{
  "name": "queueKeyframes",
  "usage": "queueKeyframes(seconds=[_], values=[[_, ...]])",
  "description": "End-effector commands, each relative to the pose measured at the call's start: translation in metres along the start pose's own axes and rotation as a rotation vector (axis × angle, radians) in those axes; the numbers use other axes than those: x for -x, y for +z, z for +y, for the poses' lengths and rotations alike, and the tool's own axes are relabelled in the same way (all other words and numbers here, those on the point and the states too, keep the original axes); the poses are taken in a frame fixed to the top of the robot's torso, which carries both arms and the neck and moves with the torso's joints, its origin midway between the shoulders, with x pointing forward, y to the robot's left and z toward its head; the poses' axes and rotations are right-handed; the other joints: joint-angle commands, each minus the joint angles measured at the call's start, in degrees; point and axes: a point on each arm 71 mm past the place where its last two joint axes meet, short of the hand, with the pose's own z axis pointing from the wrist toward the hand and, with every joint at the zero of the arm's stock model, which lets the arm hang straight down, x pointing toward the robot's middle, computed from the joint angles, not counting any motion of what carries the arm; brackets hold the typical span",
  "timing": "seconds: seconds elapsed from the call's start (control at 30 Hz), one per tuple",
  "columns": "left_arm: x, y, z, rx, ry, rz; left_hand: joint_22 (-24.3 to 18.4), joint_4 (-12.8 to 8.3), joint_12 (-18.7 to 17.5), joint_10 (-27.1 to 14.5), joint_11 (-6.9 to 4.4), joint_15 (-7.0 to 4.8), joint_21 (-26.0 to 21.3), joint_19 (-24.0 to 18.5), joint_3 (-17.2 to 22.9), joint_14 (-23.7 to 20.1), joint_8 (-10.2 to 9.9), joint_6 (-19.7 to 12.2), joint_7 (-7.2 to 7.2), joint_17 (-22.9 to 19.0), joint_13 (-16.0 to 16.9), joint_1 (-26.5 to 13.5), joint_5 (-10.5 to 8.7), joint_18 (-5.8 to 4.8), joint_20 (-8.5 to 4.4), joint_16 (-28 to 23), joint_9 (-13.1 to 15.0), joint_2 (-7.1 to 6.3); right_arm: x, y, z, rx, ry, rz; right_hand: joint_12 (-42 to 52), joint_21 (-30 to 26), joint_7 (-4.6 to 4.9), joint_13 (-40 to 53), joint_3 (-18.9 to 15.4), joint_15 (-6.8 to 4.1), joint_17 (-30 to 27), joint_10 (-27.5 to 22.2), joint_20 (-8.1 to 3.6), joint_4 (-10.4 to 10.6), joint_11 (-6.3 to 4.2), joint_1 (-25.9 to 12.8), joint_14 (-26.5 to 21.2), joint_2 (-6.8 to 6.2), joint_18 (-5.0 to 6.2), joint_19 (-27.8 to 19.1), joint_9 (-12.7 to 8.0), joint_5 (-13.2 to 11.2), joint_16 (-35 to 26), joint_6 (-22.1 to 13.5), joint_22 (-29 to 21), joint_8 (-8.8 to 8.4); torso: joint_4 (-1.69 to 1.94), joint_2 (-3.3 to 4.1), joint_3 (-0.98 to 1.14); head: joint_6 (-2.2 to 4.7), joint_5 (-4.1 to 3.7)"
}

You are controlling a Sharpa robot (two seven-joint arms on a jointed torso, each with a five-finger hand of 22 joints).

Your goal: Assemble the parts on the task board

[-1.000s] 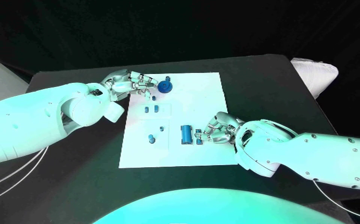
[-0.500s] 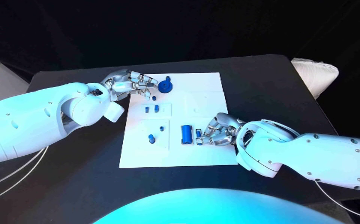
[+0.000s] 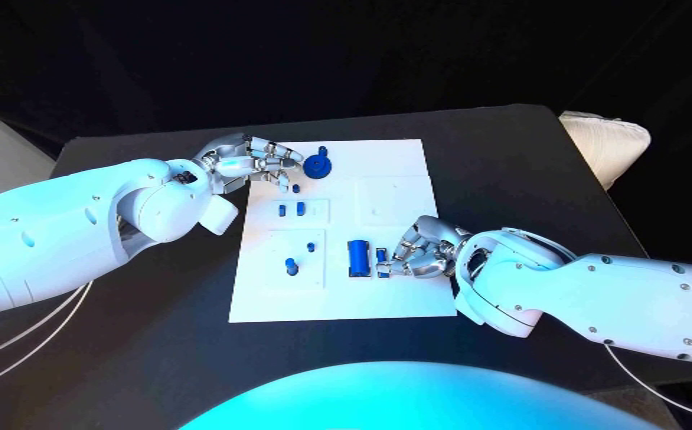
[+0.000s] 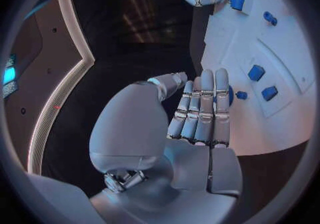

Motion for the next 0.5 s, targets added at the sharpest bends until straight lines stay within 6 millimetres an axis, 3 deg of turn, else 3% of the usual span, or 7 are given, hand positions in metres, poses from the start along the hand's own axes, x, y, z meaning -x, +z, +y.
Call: queueKeyframes(seconds=[0.03,0.17,0.33,0.5], values=[[-0.0022,0.0006,-0.0007,-0.005,-0.002,0.017,0.1,-0.1,0.4,-0.4,-0.12,0.3,0.2,-0.3,0.4,-0.1,-0.3,-0.3,0.04,0.1,0.0,-0.4,0.23,0.76,0.12,-0.3,-0.1,0.0,0.0,0.0013,-0.0015,0.002,-0.004,-0.001,0.2,0.3,0.09,15.1,0.0,-0.27,15.1,5.9,-0.41,0.0,-0.17,0.0,6.1,0.62,-0.38,6.0,0.0,0.1,0.2,-0.1,15.1,0.34,0.01,-0.01,-0.02,0.0,-0.05],[-0.0022,0.0007,-0.0007,-0.004,-0.002,0.017,0.1,-0.1,0.4,-0.4,-0.12,0.3,0.2,-0.3,0.4,-0.1,-0.3,-0.3,0.04,0.1,0.0,-0.4,0.23,0.76,0.12,-0.3,-0.1,0.0,0.0016,0.0035,-0.0033,-0.002,-0.005,-0.01,0.2,0.3,0.05,15.1,0.1,-0.28,15.1,5.9,-0.42,-0.1,-0.21,0.0,6.1,0.86,-0.38,6.0,0.0,-0.1,0.2,-0.1,15.1,0.37,0.02,0.0,-0.02,0.0,-0.05],[-0.0024,0.0009,-0.0007,-0.004,-0.002,0.017,0.1,-0.1,0.4,-0.4,-0.12,0.3,0.2,-0.3,0.4,-0.1,-0.3,-0.3,0.04,0.1,0.0,-0.4,0.23,0.76,0.12,-0.3,-0.1,0.0,0.0034,0.008,-0.0045,-0.001,-0.009,-0.021,0.2,0.3,0.05,15.1,-0.1,-0.32,15.1,5.9,-0.45,-0.1,-0.23,-0.2,6.1,1.17,-0.38,6.0,0.1,-3.2,0.2,-0.1,15.1,0.5,0.02,0.02,-0.02,0.0,-0.06],[-0.0026,0.0009,-0.0007,-0.004,-0.002,0.018,0.1,-0.1,0.4,-0.4,-0.12,0.3,0.2,-0.3,0.4,-0.1,-0.3,-0.3,0.04,0.1,0.0,-0.4,0.23,0.76,0.12,-0.3,-0.1,0.0,0.0047,0.0111,-0.0055,0.001,-0.017,-0.029,0.2,0.3,-0.02,15.1,-0.2,-0.34,15.1,5.9,-0.45,-0.2,-0.26,0.1,6.1,1.14,-0.38,6.0,0.2,-3.9,0.2,-0.1,15.1,0.55,0.05,0.02,0.0,0.0,-0.06]])
